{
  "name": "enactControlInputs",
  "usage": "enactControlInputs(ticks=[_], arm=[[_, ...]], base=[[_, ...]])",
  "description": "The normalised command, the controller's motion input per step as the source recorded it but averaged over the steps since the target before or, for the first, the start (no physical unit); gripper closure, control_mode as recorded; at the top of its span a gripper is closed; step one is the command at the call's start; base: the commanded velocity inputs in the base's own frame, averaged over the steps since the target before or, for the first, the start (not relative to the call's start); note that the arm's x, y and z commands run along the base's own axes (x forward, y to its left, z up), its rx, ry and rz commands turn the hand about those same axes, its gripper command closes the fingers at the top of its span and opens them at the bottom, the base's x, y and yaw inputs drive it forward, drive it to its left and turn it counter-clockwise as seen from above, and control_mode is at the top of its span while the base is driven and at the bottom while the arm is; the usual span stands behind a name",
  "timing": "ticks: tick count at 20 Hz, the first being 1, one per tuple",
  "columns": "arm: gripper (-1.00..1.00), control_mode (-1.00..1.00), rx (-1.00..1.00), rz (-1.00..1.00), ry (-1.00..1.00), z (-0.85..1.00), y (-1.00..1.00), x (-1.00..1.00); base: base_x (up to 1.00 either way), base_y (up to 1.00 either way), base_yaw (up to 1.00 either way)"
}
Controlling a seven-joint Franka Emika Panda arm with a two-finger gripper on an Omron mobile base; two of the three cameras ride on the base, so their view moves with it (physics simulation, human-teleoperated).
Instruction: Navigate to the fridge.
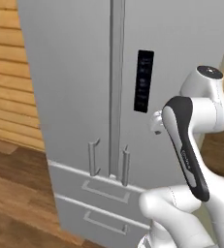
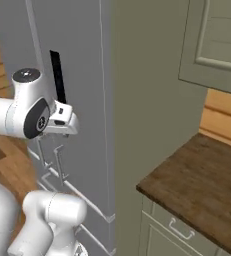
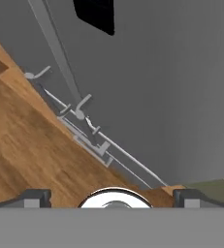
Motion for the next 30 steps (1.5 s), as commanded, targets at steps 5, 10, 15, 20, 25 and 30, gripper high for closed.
enactControlInputs(ticks=[5,10,15,20,25,30], arm=[[-1.00,1.00,0.00,0.00,0.00,0.00,0.00,0.00],[-1.00,1.00,0.00,0.00,0.00,0.00,0.00,0.00],[-1.00,1.00,0.00,0.00,0.00,0.00,0.00,0.00],[-1.00,1.00,0.00,0.00,0.00,0.00,0.00,0.00],[-1.00,1.00,0.00,0.00,0.00,0.00,0.00,0.00],[-1.00,1.00,0.00,0.00,0.00,0.00,0.00,0.00]], base=[[0.64,0.99,-0.51],[0.56,1.00,-0.43],[0.79,1.00,-0.03],[1.00,0.89,-0.09],[1.00,0.75,-0.14],[1.00,0.17,0.17]])
